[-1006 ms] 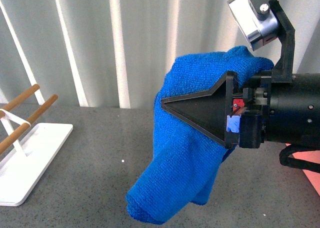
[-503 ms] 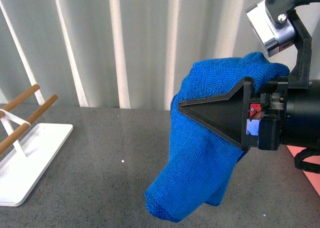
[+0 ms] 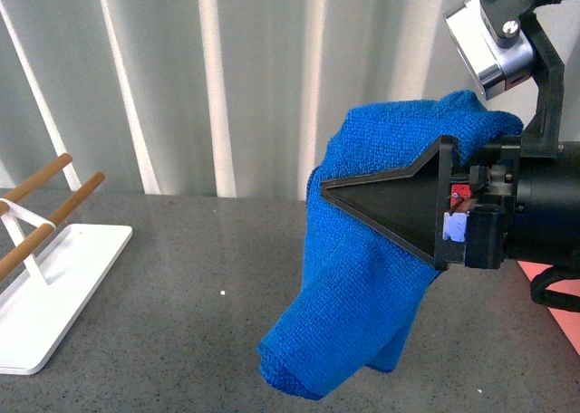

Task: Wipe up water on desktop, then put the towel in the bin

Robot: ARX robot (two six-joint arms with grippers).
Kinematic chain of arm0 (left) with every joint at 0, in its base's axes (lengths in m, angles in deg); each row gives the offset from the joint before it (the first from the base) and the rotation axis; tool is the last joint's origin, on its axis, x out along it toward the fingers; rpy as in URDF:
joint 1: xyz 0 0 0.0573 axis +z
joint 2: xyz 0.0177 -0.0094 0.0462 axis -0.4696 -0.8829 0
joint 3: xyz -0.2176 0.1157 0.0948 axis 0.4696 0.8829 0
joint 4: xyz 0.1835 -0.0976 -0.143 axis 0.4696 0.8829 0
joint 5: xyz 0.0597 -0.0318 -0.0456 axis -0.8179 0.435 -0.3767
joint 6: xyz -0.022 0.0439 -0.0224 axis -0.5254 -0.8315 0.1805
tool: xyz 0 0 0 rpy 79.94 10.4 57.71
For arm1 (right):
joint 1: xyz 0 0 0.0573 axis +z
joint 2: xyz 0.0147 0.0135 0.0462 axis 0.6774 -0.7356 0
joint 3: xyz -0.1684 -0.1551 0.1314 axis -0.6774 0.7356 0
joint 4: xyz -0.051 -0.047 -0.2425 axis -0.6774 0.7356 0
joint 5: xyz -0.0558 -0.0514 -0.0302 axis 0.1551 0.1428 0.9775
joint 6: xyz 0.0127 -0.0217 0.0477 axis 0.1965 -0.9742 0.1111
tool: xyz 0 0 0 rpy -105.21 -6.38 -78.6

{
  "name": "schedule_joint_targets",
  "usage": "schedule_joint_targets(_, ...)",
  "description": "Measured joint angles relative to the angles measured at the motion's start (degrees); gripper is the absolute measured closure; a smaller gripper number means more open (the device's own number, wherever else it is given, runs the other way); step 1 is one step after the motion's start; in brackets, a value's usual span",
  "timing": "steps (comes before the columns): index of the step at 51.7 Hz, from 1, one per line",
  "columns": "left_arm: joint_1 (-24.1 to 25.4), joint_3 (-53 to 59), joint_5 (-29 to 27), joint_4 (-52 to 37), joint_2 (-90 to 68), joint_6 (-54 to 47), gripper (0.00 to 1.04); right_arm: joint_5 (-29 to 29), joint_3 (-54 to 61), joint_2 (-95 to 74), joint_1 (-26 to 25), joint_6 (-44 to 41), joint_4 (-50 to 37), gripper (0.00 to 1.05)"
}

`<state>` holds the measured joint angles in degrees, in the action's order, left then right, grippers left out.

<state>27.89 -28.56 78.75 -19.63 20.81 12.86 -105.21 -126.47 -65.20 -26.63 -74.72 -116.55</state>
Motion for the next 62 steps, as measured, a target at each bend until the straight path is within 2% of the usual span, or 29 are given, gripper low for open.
schedule_joint_targets(4,0.0,0.0,0.0,0.0,0.0,0.0,1.01,2.0,-0.1,0.0,0.0,-1.4,2.8,0.98)
schedule_joint_targets(7,0.0,0.0,0.0,0.0,0.0,0.0,0.94,5.4,-0.9,-0.8,0.0,-3.1,6.5,0.98)
schedule_joint_targets(13,0.0,0.0,0.0,0.0,0.0,0.0,0.77,14.4,-4.1,-4.6,-0.3,-7.2,16.2,0.98)
schedule_joint_targets(19,0.0,0.0,0.0,0.0,0.0,0.0,0.59,20.5,-6.6,-9.6,-2.0,-11.4,27.2,0.98)
schedule_joint_targets(22,0.0,0.0,0.0,0.0,0.0,0.0,0.50,21.9,-6.9,-11.6,-2.7,-12.5,29.7,0.98)
schedule_joint_targets(33,0.0,0.0,0.0,0.0,0.0,0.0,0.05,25.8,-12.4,-21.1,-4.1,-18.1,36.4,0.98)
schedule_joint_targets(40,0.0,0.0,0.0,0.0,0.0,-0.1,0.07,30.0,-20.1,-28.5,-4.6,-18.6,40.2,0.98)
schedule_joint_targets(48,0.0,0.0,0.0,0.0,0.0,-0.1,0.07,31.3,-28.4,-33.1,-4.8,-18.8,44.2,0.98)
schedule_joint_targets(62,0.0,0.0,0.0,0.0,0.0,-0.1,0.07,35.7,-45.1,-40.9,-1.8,-19.1,52.7,0.98)
